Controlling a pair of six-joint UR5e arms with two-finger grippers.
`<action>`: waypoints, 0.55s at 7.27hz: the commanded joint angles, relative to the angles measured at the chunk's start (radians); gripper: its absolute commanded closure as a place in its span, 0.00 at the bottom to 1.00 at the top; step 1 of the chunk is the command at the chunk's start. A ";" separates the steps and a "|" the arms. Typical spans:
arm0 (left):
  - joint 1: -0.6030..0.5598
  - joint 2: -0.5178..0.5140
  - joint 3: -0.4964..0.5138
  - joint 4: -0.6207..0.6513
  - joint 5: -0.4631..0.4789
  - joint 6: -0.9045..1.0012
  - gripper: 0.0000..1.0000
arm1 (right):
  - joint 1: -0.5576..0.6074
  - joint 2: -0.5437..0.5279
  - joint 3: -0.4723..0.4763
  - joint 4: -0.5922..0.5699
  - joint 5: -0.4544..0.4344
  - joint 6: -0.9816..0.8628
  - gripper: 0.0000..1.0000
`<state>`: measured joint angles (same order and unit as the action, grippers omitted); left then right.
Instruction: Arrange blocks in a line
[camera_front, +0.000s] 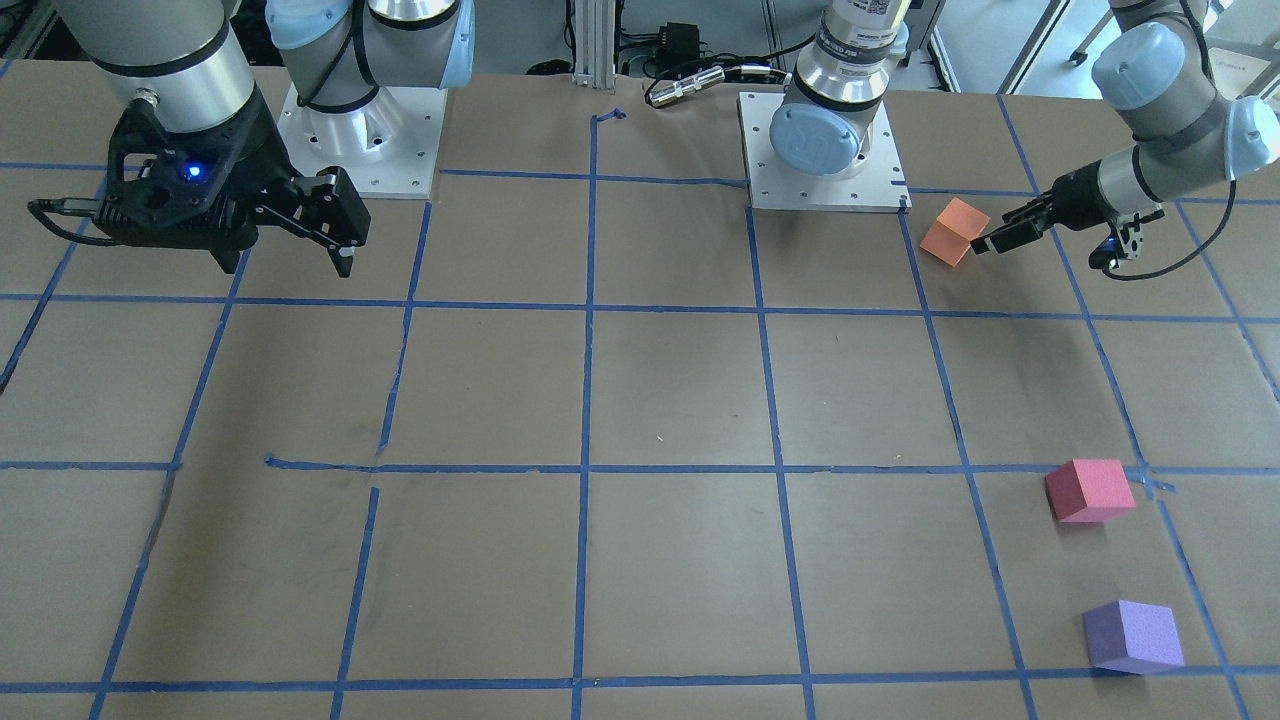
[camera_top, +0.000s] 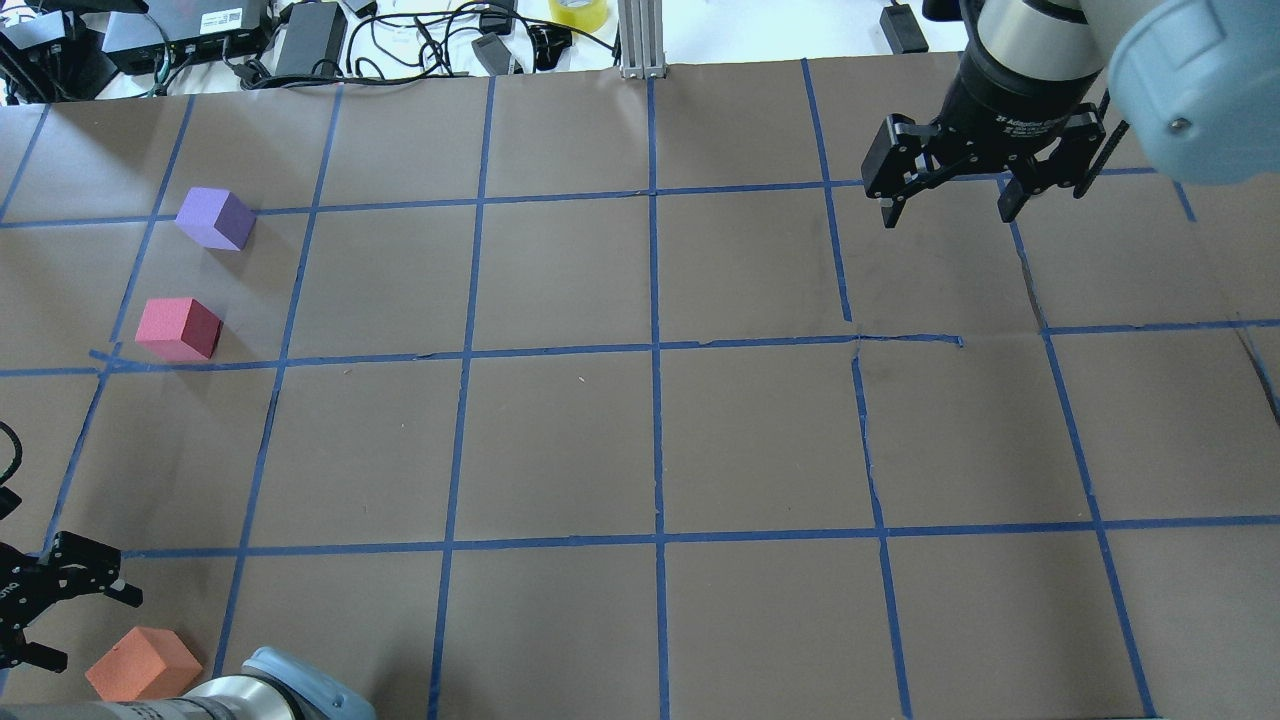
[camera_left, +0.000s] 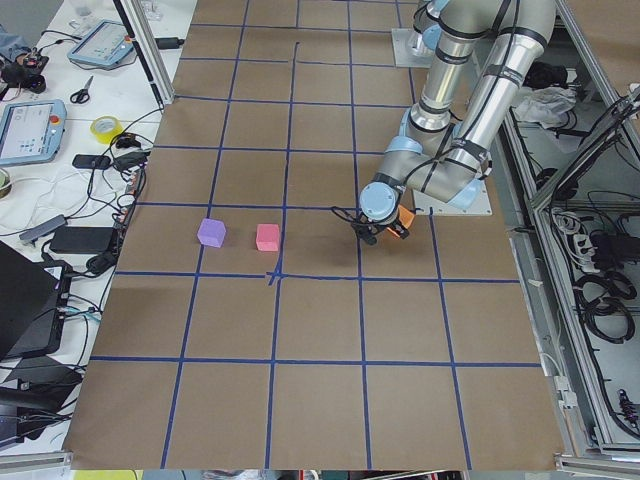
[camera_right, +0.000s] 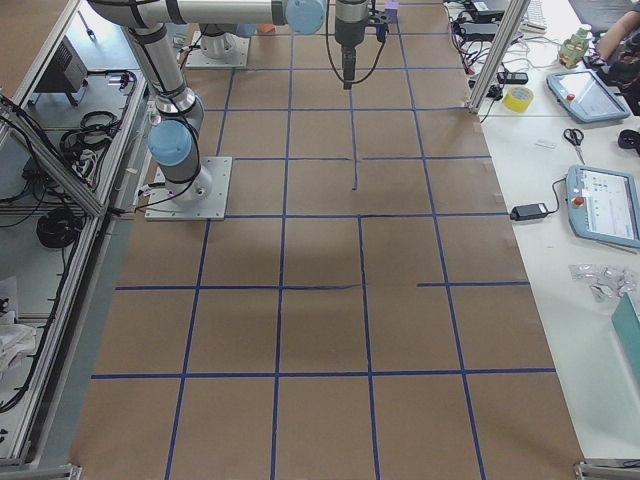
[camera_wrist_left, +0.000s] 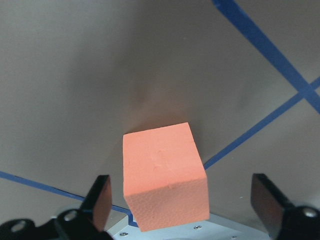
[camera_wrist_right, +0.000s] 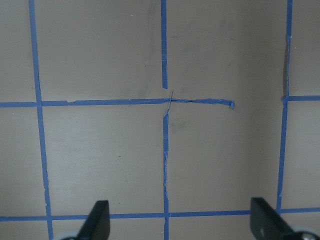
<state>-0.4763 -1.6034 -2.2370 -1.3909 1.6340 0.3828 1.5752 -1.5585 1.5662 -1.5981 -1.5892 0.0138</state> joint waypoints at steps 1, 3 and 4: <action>0.005 -0.021 -0.012 -0.016 -0.033 0.002 0.01 | 0.000 0.000 0.000 0.001 0.000 0.000 0.00; 0.008 -0.032 -0.012 -0.016 -0.023 0.008 0.01 | 0.000 0.000 0.000 0.001 0.000 0.000 0.00; 0.033 -0.039 -0.013 -0.016 -0.022 0.027 0.01 | 0.000 0.000 0.000 0.001 0.000 -0.002 0.00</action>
<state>-0.4632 -1.6337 -2.2492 -1.4064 1.6091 0.3938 1.5754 -1.5585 1.5662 -1.5969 -1.5892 0.0134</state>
